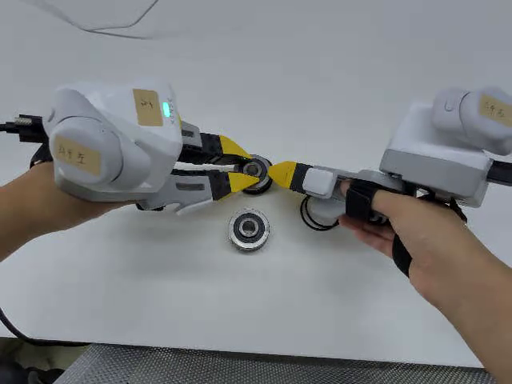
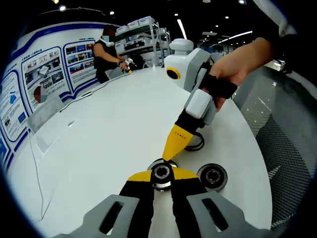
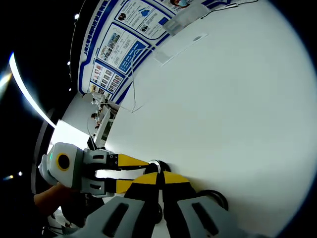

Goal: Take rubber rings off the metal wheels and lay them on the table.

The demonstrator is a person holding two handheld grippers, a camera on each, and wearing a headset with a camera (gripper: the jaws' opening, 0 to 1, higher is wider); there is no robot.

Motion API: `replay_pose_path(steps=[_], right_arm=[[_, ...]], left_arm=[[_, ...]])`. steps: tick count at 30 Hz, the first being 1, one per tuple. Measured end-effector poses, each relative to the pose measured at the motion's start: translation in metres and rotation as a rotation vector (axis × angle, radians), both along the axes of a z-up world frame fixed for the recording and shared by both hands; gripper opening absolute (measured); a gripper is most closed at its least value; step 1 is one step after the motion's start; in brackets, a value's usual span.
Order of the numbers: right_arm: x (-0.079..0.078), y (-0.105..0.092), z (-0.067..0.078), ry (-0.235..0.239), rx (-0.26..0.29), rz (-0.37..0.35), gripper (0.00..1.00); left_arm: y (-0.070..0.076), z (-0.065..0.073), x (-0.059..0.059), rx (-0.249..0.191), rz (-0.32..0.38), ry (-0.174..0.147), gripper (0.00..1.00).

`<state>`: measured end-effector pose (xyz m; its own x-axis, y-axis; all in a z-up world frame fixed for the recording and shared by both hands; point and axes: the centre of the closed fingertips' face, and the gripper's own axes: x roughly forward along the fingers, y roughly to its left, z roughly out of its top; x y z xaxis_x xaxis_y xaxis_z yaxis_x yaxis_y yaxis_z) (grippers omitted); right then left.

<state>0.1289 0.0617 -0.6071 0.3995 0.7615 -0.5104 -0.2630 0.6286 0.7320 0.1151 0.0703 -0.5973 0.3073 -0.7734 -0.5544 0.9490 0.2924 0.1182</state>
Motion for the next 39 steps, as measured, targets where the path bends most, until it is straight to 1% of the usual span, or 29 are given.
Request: replay_pose_path(steps=[3,9,12,15,19,35,39], right_arm=[[-0.0001,-0.0002,0.0009,-0.012,-0.025,-0.003,0.03],[-0.0003,-0.0007,0.0004,-0.011,-0.039,-0.019,0.02],[-0.0011,0.0,0.0014,-0.007,-0.047,-0.024,0.02],[-0.0016,0.0004,0.0023,-0.005,-0.055,-0.027,0.01],[-0.0022,0.0003,0.0038,0.021,-0.052,-0.051,0.01],[0.0,0.0015,0.0054,0.005,-0.059,-0.041,0.0],[-0.0037,0.0032,0.0083,-0.01,-0.066,-0.032,0.0]], left_arm=[[-0.0001,-0.0002,0.0004,-0.001,0.002,0.0,0.13],[0.0003,-0.0005,0.0001,-0.003,0.004,-0.002,0.13],[0.0004,-0.0006,-0.0011,0.003,0.004,-0.016,0.12],[0.0007,-0.0006,-0.0002,-0.001,0.013,-0.016,0.12],[0.0008,-0.0005,0.0002,-0.001,0.014,-0.016,0.12],[0.001,-0.0001,-0.0006,-0.01,0.015,-0.014,0.12],[0.001,0.0,-0.0016,-0.011,0.014,-0.016,0.12]])
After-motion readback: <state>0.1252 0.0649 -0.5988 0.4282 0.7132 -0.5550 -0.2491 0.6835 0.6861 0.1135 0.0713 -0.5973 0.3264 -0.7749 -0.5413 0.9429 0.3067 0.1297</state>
